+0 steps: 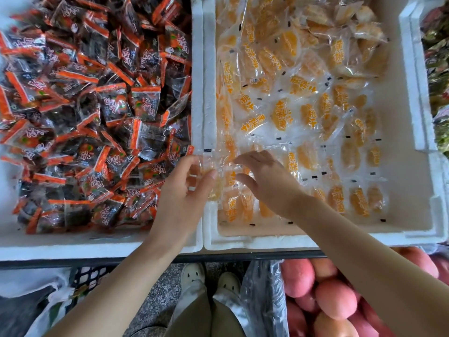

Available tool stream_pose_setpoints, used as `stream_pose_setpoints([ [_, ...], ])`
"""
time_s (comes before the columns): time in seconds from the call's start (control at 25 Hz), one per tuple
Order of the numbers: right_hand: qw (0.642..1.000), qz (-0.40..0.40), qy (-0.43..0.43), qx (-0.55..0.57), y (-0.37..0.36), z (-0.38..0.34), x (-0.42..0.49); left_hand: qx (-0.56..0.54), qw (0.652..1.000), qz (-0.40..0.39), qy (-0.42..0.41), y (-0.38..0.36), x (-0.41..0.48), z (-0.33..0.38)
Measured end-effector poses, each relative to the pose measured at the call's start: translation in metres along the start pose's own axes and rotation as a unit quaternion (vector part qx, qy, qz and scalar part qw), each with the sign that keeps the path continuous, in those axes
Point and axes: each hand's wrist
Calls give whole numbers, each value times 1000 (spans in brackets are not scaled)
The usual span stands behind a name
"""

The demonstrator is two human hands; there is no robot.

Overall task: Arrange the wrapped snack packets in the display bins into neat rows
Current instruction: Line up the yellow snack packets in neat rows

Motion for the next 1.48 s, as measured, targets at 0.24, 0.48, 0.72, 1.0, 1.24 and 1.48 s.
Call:
stream_pose_setpoints([
  [0.24,991,-123,52,-6,-3,-4,-1,-5,1000,4,7,7,-3,-5],
  [0.48,996,-73,31,33,-11,-10,2,-1,1000,1,12,8,-1,-6],
  [0.72,985,-23,-47,165,-13,0,19,4,1000,-2,9,3,1,-7],
  [1.0,961,147,-88,219,-2,-3,-11,-33,998,-28,37,-9,-4,-7],
  [1.24,853,111,-126,494,27,-5,-51,-5,993,-117,4,-53,1,4],
  [1.48,883,177,-295,319,27,45,-76,395,893,-118,-180,-85,30,-18],
])
Point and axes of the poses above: each hand's wrist, its own x-axis towards the middle knuckle, its own y-axis out of the back of the hand, z = x × y, and after that the axes turned 14 degrees about y, right-handed
